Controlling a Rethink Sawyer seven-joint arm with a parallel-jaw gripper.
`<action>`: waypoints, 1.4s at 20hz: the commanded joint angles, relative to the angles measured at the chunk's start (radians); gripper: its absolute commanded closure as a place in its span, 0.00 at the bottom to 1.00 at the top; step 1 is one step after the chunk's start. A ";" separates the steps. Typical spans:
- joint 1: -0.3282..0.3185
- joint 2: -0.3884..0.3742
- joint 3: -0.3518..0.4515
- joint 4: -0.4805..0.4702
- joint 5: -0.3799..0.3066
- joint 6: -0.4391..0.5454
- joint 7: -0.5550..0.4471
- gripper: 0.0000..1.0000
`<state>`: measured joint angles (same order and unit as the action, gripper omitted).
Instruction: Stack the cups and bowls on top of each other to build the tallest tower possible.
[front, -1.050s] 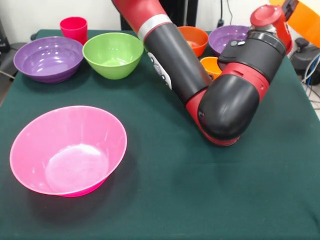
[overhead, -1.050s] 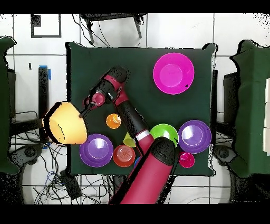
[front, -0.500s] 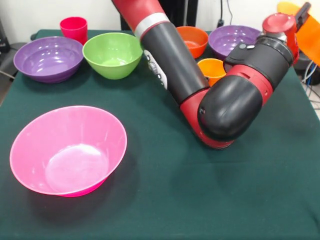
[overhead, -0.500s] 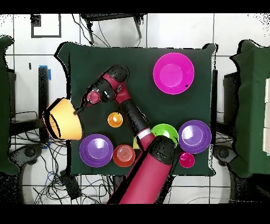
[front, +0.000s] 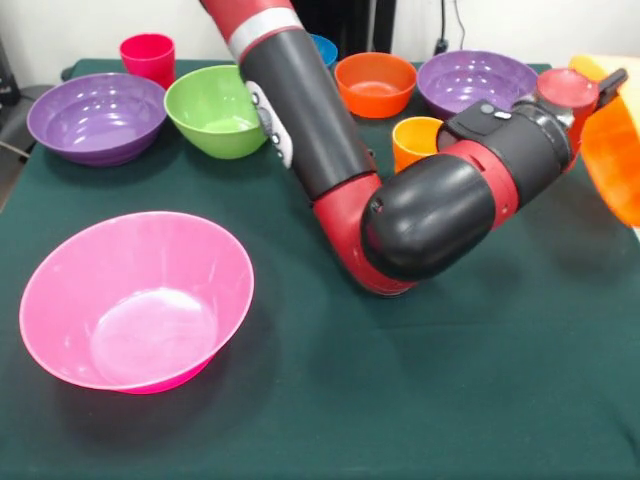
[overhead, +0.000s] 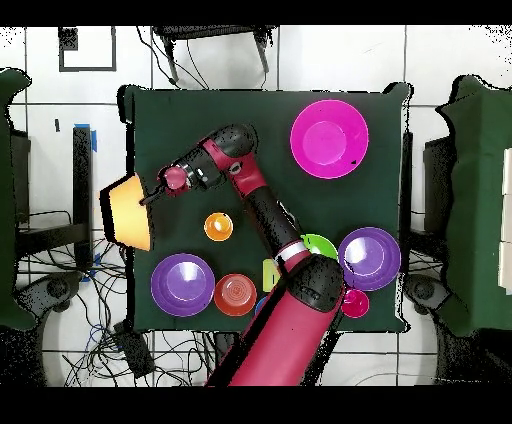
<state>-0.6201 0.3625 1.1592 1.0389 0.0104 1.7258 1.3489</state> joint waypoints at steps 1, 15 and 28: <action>0.008 0.033 -0.308 -0.105 -0.019 -0.040 0.259 1.00; 0.066 0.055 -0.377 -0.234 -0.004 0.050 0.277 1.00; 0.112 0.111 -0.373 -0.402 -0.017 0.110 0.213 1.00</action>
<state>-0.5270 0.2870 0.9415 0.8159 0.0193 1.7565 1.5291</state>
